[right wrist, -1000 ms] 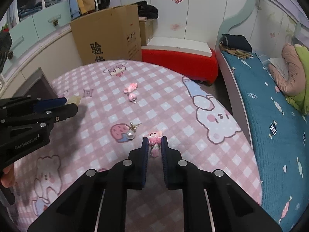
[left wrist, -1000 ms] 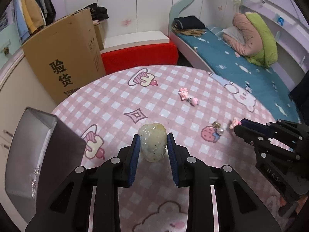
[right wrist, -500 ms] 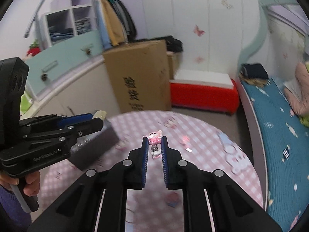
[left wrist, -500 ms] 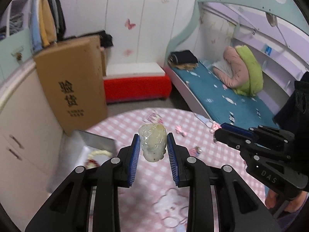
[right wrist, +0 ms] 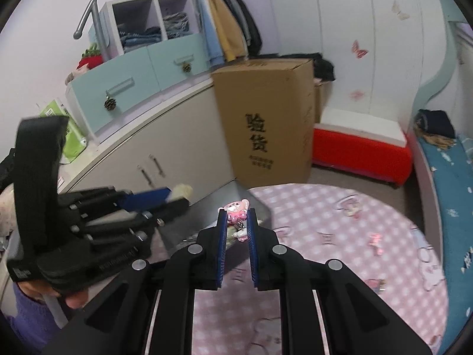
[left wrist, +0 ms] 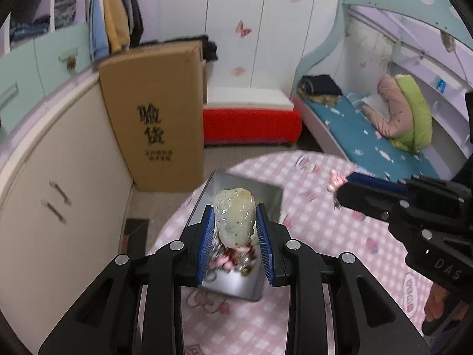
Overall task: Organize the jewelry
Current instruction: 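Lower the jade pendant and pink charm into the grey box and open both tools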
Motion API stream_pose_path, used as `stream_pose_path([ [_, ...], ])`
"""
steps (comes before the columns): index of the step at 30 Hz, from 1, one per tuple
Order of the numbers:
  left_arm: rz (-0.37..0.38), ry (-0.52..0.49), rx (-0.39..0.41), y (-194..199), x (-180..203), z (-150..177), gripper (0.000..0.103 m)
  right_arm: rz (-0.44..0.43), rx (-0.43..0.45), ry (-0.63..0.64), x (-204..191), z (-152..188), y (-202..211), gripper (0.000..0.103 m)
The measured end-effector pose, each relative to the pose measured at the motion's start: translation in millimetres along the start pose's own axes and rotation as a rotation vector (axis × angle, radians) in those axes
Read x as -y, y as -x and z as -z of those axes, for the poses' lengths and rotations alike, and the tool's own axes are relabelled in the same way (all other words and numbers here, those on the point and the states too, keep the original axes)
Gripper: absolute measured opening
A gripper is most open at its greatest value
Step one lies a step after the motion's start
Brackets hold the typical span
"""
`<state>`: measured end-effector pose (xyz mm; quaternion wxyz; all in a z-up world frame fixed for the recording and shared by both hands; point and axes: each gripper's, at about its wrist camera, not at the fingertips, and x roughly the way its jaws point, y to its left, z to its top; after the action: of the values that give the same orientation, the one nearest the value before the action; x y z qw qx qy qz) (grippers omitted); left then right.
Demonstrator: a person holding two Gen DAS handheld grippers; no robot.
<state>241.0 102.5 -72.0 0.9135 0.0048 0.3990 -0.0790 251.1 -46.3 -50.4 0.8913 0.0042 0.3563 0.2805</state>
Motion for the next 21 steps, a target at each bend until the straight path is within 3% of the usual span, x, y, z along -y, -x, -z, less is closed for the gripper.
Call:
stream_pose_path([
  [9, 0.011, 0.037, -0.105, -38.8, -24.5, 22.7, 0.03, -0.031, -0.105, 0.001, -27.5, 6.2, -59.4, 0.013],
  [19, 0.015, 0.04, -0.104, -43.8, -28.9, 24.4, 0.031, -0.038, -0.147, -0.025, -26.7, 11.3, -78.4, 0.013],
  [21, 0.011, 0.038, -0.099, -41.0, -27.0, 23.6, 0.043, -0.042, -0.148, -0.032, -25.2, 11.1, -78.4, 0.013],
])
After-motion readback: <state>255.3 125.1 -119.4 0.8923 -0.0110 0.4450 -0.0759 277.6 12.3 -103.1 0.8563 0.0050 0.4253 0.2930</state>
